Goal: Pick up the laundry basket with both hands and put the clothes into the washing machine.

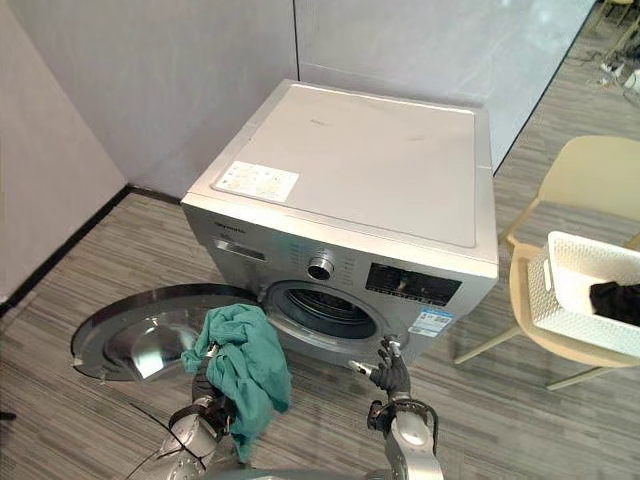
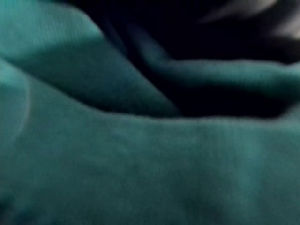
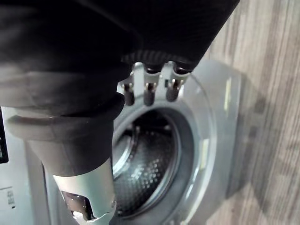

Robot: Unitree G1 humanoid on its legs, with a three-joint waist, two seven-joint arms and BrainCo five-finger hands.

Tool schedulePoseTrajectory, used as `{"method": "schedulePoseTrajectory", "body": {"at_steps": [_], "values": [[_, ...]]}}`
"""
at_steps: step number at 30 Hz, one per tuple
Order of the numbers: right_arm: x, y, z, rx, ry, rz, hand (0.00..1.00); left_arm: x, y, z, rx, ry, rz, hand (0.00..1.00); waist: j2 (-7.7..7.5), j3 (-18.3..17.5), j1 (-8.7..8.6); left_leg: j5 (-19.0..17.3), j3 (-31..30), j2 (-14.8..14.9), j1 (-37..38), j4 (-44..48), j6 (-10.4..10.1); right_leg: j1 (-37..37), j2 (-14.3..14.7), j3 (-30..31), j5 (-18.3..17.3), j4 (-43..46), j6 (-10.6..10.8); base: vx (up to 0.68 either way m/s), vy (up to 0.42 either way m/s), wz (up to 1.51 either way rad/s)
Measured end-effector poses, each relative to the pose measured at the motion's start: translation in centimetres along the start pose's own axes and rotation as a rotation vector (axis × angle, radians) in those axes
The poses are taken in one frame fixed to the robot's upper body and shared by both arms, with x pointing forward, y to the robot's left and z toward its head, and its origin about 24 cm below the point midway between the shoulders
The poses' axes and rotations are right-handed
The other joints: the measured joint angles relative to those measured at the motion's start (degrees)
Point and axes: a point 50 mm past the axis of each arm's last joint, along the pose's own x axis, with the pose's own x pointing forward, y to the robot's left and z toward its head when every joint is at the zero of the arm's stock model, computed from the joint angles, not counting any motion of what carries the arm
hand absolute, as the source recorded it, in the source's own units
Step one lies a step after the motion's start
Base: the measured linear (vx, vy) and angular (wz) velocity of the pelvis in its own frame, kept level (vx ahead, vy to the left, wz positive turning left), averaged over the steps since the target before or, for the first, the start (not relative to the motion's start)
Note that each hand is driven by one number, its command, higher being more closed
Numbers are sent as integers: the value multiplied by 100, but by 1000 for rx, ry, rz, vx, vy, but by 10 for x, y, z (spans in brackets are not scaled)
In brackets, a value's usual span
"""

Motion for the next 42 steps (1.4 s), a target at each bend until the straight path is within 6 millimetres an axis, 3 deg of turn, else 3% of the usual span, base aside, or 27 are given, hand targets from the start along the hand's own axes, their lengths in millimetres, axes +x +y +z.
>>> {"method": "schedulePoseTrajectory", "body": {"at_steps": [5,7,8,9,11,12,13,15,17,22,25,28,34,41,42], "values": [[-7,-15,-14,-53,56,-42,0,3,-13,-3,9,12,-50,100,86,-34,-31,-23,476,-45,-79,-275,102,-769,0,386,583,26,-16,-36,56,-64],[-8,-23,-15,-76,60,-55,0,2,-15,-11,-9,42,-45,100,215,-33,-41,74,678,52,141,-529,180,-1238,236,152,929,467,-87,45,41,-93],[-9,-27,-16,-88,65,-61,0,1,-17,-13,-18,47,-45,100,235,-30,-70,126,856,94,344,-684,177,-1379,321,-137,1071,663,-241,60,61,-83],[-10,-30,-16,-98,67,-61,0,1,-17,-14,-23,47,-46,100,232,-24,-62,147,971,118,465,-749,185,-1446,361,-292,1064,806,-252,77,52,-89],[-12,-26,-17,-101,66,-31,0,2,-16,-12,-33,37,-40,100,212,60,-85,182,1224,207,871,-845,167,-1762,866,-409,-44,1873,-238,108,-47,-75],[-12,-20,-16,-108,58,-2,0,3,-17,-10,-35,32,-48,100,189,70,-88,191,1274,232,884,-858,143,-1826,1080,-668,-437,1963,-729,63,-105,-45],[-12,-20,-16,-108,57,2,0,4,-18,-9,-34,29,-55,100,133,55,-91,189,1269,233,882,-859,139,-1811,1089,-666,-451,1909,-718,-9,-89,-26],[-9,-18,-12,-105,40,13,0,13,-35,-1,-32,2,-116,100,286,343,-158,285,1090,278,771,-873,281,-1692,1162,-795,-427,1653,-778,-1,-66,15],[-9,-21,-13,-119,44,19,0,14,-44,-1,-51,-1,-136,100,287,419,-170,373,1069,275,735,-822,409,-1650,1128,-876,-432,1668,-781,-15,-60,24],[-10,-20,4,-117,-33,24,0,20,-62,9,-49,-33,-196,100,144,837,-118,385,937,288,300,-386,430,-1786,1016,-1096,-445,1770,-801,-35,-18,27],[-10,-13,21,-107,-105,39,0,25,-72,24,-47,-87,-230,100,58,1150,-26,336,948,305,-428,1,394,-2394,928,-1150,-443,2059,-804,-119,9,18],[-9,1,44,-91,-201,78,0,28,-82,38,-44,-137,-251,100,51,1577,-19,-11,986,398,-1020,550,275,-3003,903,-1084,-516,2487,-836,-123,28,-8],[-6,10,78,-70,-338,68,0,38,-105,71,-41,-241,-273,100,34,2015,-4,-492,1096,489,-2245,1757,283,-4347,868,-710,-678,3410,-809,-61,32,-21],[-9,10,107,22,-460,3,0,46,-148,136,-69,-443,-344,100,36,2387,14,-897,1034,750,-3327,2961,305,-5393,895,-636,-994,4445,-799,-10,-1,-5],[-8,11,114,41,-487,-5,0,50,-155,155,-82,-489,-340,100,34,2471,18,-939,1051,825,-3475,3096,304,-5552,964,-568,-994,4520,-799,-42,-28,-23]]}}
